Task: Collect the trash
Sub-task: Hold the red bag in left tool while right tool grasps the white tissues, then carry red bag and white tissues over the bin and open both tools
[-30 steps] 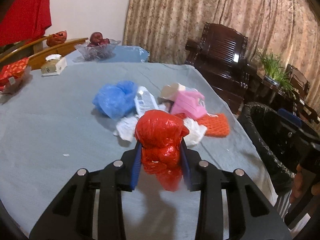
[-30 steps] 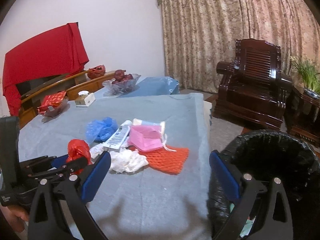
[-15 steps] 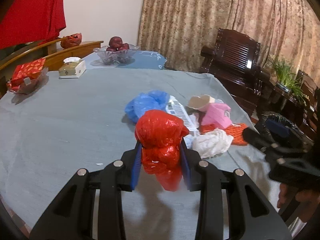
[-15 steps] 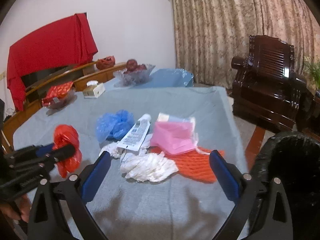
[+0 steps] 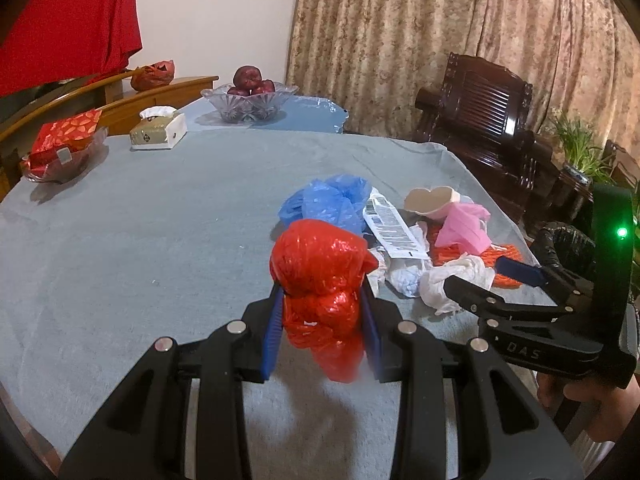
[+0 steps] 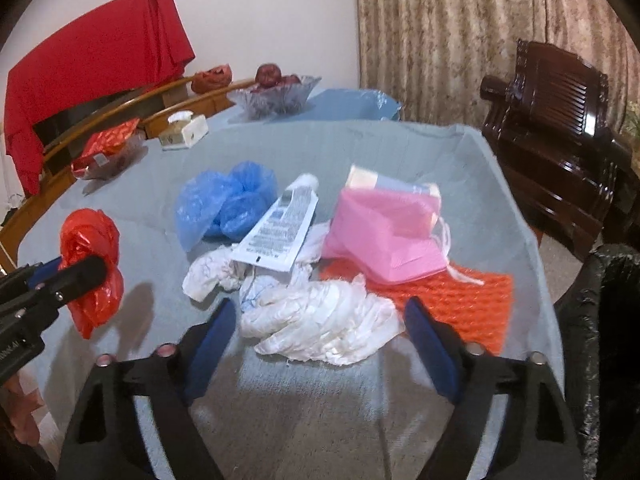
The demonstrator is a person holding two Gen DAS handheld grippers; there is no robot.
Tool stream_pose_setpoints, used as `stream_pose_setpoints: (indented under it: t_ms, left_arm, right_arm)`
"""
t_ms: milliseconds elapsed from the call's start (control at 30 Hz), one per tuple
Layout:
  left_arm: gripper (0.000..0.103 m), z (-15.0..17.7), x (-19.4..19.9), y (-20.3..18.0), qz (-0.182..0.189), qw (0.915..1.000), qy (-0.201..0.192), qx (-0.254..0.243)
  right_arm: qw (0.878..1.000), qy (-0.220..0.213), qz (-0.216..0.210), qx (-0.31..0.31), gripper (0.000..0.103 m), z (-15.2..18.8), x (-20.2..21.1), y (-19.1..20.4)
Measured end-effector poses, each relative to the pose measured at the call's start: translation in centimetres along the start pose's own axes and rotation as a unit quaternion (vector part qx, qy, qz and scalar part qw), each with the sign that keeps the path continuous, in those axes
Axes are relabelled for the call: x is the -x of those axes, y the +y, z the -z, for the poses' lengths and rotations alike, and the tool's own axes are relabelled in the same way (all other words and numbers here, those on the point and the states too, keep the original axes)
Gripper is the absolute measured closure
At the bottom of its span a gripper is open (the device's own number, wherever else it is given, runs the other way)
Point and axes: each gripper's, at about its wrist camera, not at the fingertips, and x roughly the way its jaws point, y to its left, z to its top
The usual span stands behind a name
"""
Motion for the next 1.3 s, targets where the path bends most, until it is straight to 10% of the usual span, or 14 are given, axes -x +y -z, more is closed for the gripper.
stream_pose_setpoints:
  t_ms: [467, 1300]
  left_arm:
    - [0.07, -0.3, 0.1, -1.3, 0.008, 0.9999, 0.001, -0.01]
    - [0.07, -2.6, 4.4, -7.9, 0.051, 0.9965, -0.047, -0.046]
  right_arm:
    - [0.999, 0.016, -0.029, 0.013, 0.08, 0.6, 0.4, -0.1]
    - [0.995, -0.091, -0.021, -0.019, 0.081, -1.4, 12.6, -4.0]
